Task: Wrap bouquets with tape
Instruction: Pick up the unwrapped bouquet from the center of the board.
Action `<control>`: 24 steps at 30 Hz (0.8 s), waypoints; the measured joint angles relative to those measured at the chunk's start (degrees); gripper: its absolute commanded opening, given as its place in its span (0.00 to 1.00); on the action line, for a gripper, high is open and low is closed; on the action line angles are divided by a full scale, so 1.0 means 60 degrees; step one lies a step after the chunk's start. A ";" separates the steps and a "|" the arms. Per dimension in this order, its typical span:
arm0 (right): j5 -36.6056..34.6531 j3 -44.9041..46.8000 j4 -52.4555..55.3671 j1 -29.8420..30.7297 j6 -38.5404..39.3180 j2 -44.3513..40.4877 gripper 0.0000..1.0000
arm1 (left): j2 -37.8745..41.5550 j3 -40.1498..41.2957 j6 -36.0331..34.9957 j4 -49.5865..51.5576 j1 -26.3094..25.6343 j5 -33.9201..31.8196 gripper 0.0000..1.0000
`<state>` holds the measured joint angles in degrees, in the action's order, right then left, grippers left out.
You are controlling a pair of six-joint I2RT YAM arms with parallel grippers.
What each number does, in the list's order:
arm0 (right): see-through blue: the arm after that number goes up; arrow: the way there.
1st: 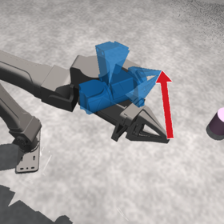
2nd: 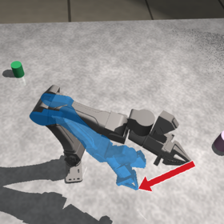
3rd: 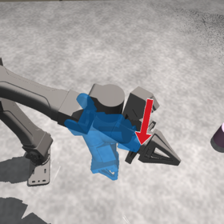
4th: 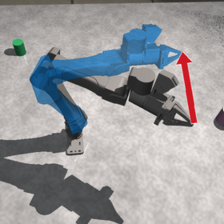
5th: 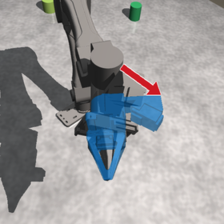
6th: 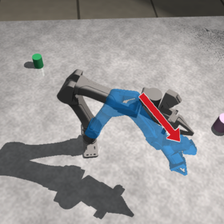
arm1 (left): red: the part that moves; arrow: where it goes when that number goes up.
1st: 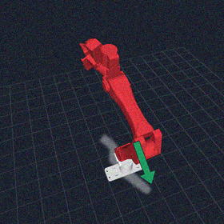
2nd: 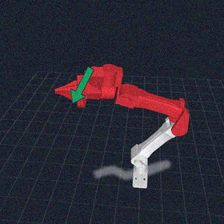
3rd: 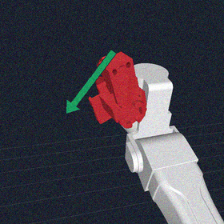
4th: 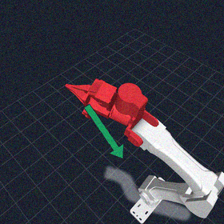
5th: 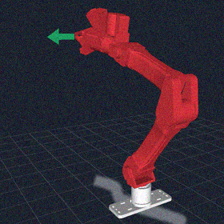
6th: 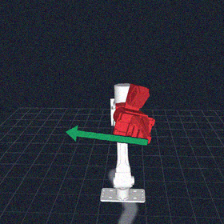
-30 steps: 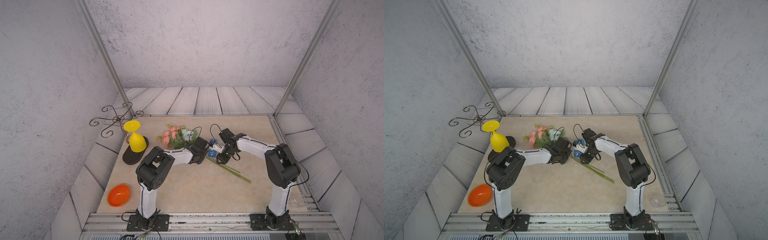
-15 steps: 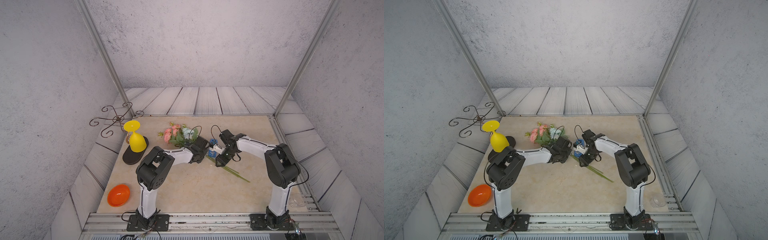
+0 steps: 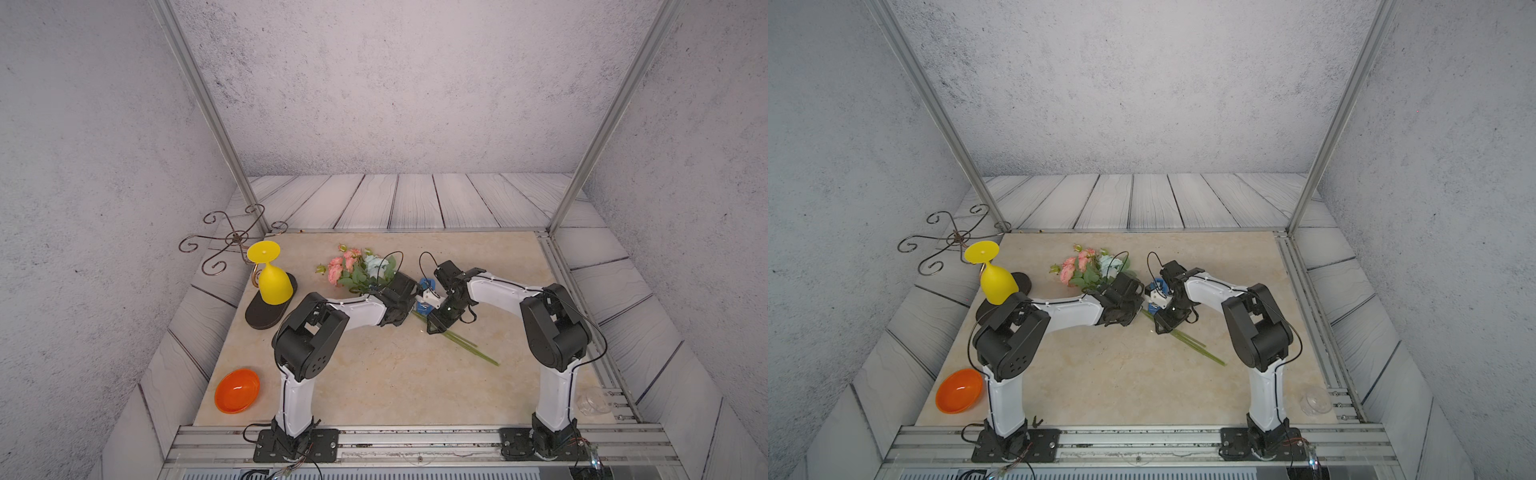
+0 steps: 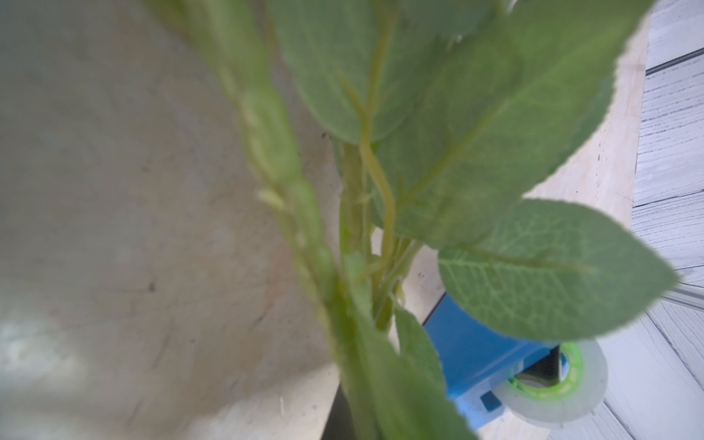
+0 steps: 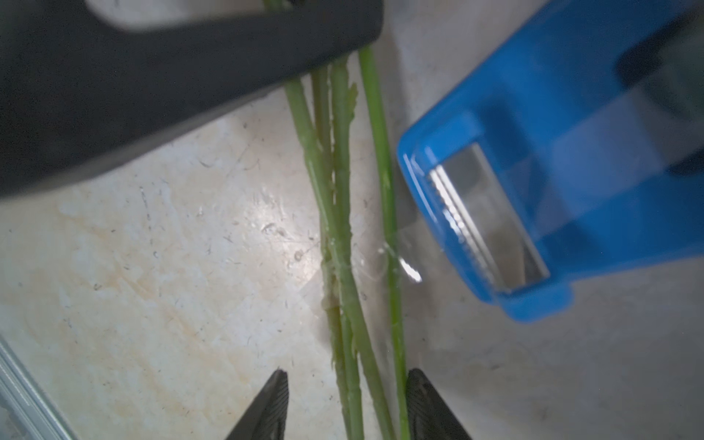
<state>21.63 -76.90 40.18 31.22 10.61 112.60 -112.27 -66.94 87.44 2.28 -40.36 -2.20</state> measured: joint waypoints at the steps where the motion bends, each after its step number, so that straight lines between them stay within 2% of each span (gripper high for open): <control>1: 0.0073 0.0000 -0.0036 0.0000 -0.0055 0.0000 0.52 | -0.0004 -0.0018 0.0000 0.0022 0.0000 0.0000 0.00; 6: 0.0579 0.0018 -0.0280 0.0000 -0.0277 0.0000 0.55 | -0.0004 -0.0036 -0.0004 0.0066 0.0000 0.0007 0.00; 13: 0.0663 0.0226 -0.0699 0.0000 -0.0594 0.0018 0.55 | -0.0004 -0.0036 0.0025 0.0109 0.0000 0.0022 0.00; 24: 0.0474 0.0346 -0.1814 0.0018 -0.1647 0.0182 0.41 | -0.0004 -0.0036 0.0044 0.0044 0.0000 0.0022 0.00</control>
<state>24.47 -74.83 29.30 31.33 0.73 113.69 -112.29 -67.16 87.70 2.55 -40.36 -2.07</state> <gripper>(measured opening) 0.437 0.097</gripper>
